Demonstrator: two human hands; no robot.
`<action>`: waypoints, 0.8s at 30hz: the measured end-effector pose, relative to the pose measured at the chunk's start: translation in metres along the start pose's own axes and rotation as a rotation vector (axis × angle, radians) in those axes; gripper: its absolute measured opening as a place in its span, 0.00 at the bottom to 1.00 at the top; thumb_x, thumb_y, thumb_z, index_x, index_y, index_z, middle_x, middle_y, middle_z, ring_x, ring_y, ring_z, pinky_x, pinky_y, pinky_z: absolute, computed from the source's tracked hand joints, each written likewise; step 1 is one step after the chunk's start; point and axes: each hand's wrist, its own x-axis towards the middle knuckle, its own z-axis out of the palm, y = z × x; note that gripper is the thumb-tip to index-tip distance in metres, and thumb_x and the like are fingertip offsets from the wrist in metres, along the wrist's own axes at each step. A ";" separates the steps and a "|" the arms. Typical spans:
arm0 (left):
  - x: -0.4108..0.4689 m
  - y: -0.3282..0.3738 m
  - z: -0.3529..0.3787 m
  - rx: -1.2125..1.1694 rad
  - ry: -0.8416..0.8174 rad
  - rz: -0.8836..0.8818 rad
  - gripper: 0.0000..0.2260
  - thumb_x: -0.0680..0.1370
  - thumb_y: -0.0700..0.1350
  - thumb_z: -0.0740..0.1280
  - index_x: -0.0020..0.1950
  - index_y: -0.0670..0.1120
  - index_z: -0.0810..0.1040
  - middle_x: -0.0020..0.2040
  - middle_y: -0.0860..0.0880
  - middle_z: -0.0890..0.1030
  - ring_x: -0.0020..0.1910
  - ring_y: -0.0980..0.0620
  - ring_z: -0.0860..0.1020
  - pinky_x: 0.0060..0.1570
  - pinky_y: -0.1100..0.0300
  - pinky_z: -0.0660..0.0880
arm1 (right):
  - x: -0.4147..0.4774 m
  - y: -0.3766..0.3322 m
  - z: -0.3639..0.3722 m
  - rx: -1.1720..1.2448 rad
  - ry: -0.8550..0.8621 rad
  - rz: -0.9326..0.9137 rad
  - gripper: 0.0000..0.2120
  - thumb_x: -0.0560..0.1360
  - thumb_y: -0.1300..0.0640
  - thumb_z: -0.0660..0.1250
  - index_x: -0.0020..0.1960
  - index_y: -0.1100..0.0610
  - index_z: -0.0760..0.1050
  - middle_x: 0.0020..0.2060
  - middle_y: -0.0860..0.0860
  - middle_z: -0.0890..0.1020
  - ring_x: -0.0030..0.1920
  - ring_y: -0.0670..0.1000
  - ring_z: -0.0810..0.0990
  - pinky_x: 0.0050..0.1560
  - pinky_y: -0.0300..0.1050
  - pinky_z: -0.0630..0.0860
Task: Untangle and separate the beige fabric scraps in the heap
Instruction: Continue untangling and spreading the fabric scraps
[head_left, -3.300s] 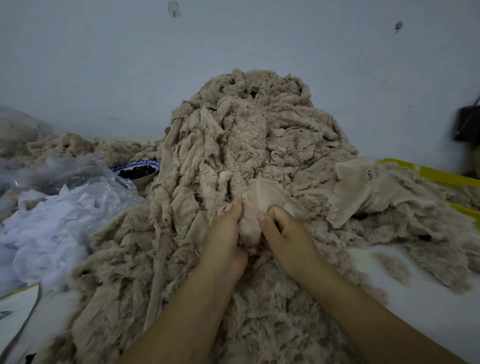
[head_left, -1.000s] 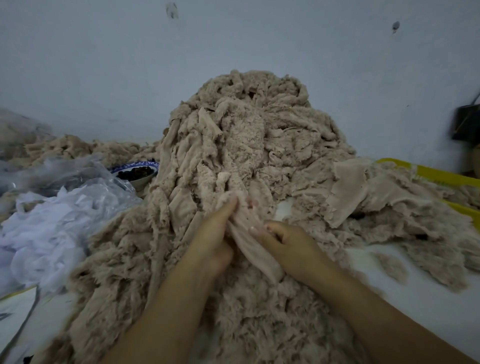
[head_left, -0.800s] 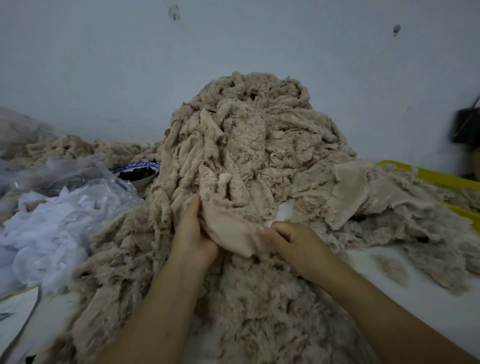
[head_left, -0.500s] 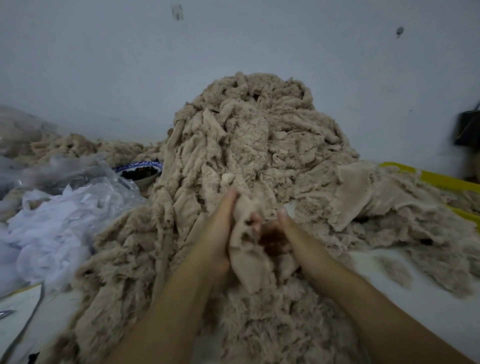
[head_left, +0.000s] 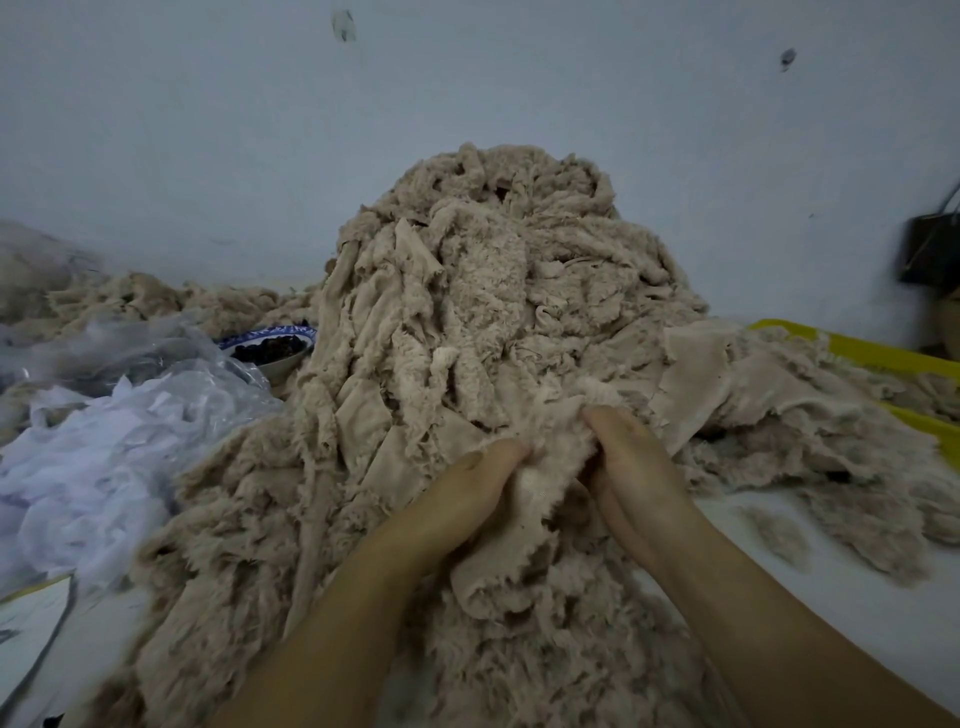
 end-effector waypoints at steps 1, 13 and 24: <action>0.002 0.000 0.000 -0.075 -0.002 0.049 0.18 0.69 0.75 0.60 0.33 0.66 0.81 0.34 0.63 0.83 0.37 0.68 0.81 0.47 0.61 0.74 | -0.001 0.002 -0.001 -0.151 -0.017 -0.071 0.10 0.77 0.55 0.65 0.38 0.48 0.75 0.34 0.51 0.76 0.38 0.51 0.76 0.42 0.49 0.74; 0.009 0.004 0.000 -0.638 0.298 0.155 0.09 0.82 0.41 0.64 0.53 0.47 0.85 0.48 0.43 0.87 0.47 0.49 0.86 0.42 0.60 0.81 | -0.012 0.010 0.002 -0.555 -0.179 -0.096 0.17 0.82 0.51 0.56 0.35 0.52 0.67 0.34 0.48 0.73 0.38 0.49 0.73 0.42 0.45 0.64; 0.004 0.009 0.009 -0.178 0.420 0.221 0.17 0.81 0.54 0.63 0.43 0.41 0.74 0.37 0.44 0.75 0.36 0.50 0.72 0.36 0.56 0.72 | -0.001 0.003 -0.001 -0.373 0.060 -0.133 0.15 0.84 0.51 0.57 0.47 0.50 0.80 0.42 0.51 0.85 0.42 0.49 0.84 0.44 0.47 0.82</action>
